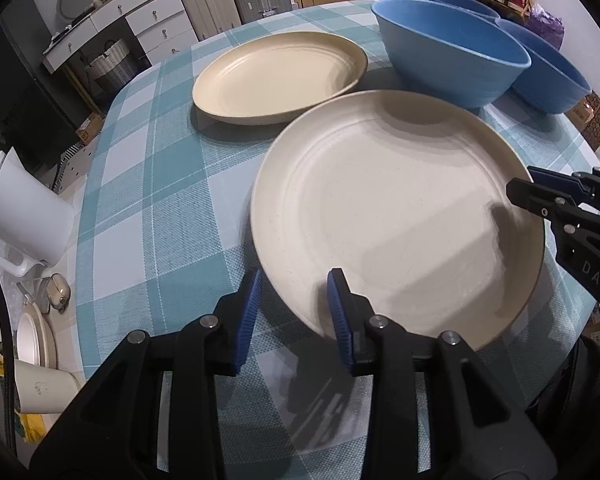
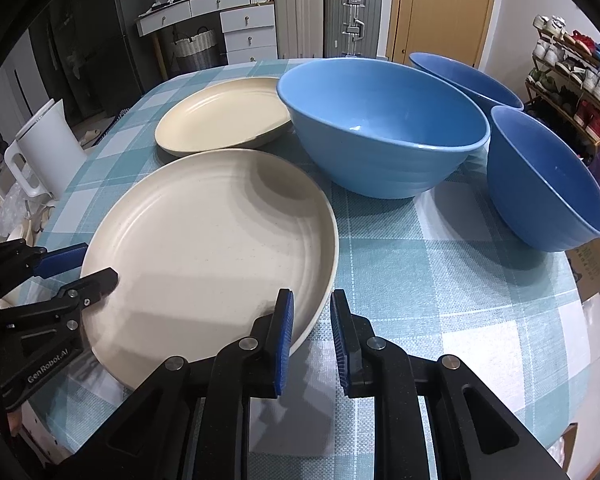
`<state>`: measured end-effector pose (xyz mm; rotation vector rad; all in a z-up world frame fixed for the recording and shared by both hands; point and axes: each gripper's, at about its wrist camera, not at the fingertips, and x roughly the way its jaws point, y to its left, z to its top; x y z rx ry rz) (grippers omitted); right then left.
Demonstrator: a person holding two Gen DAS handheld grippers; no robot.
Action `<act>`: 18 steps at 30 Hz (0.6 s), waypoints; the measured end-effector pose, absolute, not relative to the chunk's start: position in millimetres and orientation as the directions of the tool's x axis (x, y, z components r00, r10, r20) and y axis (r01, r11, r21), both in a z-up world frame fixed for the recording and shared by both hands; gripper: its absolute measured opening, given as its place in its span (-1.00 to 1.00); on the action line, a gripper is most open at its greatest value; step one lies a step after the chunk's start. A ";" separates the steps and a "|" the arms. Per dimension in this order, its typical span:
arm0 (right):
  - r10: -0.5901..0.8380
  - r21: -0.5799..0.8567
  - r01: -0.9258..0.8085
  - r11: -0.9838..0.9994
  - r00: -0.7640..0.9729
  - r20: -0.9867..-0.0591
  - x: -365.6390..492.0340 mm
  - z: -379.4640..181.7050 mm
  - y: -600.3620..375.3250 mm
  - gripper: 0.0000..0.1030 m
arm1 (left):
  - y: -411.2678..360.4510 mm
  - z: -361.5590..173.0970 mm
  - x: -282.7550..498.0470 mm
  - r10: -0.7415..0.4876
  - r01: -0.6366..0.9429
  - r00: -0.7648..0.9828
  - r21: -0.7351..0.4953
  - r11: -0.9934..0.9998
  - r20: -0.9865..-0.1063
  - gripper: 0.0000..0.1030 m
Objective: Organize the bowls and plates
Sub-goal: 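Open both grippers to release the cream plate and pull back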
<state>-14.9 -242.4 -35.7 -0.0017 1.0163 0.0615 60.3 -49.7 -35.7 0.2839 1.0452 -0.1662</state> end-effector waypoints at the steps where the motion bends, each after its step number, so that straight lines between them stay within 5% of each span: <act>1: 0.053 0.030 -0.051 0.998 0.527 -0.848 -15.4 -34.3 -242.9 -0.59 | -47.9 -33.8 60.3 -0.004 0.263 0.496 0.146 0.954 -0.868 -0.39; 13: 0.159 0.130 -0.092 0.987 0.600 -0.784 -22.3 -3.1 -254.4 0.50 | -17.0 -1.3 60.9 -0.105 0.184 0.557 -0.001 0.983 -0.824 0.47; 14: 0.169 0.139 -0.098 0.985 0.612 -0.773 -23.0 1.1 -255.5 0.70 | -15.7 1.4 60.3 -0.105 0.177 0.563 -0.005 0.984 -0.820 0.49; 18: 0.190 0.153 -0.114 0.982 0.645 -0.740 -24.3 16.3 -256.9 0.99 | -7.7 14.7 58.8 -0.114 0.141 0.587 -0.037 0.989 -0.801 0.59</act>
